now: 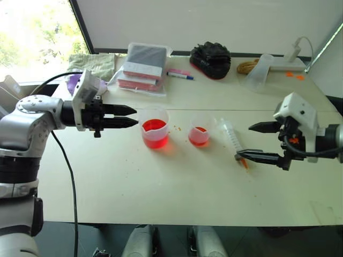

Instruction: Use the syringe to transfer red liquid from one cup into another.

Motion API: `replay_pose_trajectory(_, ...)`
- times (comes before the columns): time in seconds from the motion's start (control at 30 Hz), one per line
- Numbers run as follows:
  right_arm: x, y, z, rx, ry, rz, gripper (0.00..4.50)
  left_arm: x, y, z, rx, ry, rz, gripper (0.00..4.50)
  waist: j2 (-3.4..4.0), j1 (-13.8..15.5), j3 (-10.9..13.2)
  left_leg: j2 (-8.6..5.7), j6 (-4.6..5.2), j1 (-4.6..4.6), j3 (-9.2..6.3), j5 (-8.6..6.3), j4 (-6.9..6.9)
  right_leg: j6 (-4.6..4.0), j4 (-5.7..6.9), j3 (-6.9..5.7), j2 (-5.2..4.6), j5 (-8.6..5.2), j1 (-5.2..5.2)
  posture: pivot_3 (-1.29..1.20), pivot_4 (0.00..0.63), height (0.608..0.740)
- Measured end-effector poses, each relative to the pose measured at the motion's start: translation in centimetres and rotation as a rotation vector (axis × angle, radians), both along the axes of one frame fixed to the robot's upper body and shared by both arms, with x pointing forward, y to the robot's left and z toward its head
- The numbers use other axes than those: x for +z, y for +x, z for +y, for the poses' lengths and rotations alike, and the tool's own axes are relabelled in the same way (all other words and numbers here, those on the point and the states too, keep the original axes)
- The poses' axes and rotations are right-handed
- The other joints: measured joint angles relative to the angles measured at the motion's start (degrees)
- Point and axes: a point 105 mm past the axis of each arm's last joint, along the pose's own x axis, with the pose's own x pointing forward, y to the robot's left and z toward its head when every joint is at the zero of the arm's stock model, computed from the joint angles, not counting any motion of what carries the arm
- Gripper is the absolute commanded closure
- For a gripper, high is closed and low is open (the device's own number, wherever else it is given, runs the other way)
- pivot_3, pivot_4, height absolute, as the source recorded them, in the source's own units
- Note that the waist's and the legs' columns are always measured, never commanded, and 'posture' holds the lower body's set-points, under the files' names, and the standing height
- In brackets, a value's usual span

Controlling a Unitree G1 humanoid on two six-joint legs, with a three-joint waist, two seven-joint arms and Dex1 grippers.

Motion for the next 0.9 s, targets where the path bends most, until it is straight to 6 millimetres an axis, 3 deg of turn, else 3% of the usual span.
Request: replay_pose_trajectory(0.9, -0.6, 0.27, -0.31, -0.018, -0.016, 0.023, 0.05, 0.27, 0.34, -0.63, 0.001, -0.019, -0.011, 2.56, 0.0, 0.0, 0.0, -0.03, 0.01, -0.01, 0.02, 0.0, 0.02, 0.06, 0.02, -0.01, 0.06, 0.03, 0.01, 0.0, 0.15, 0.74)
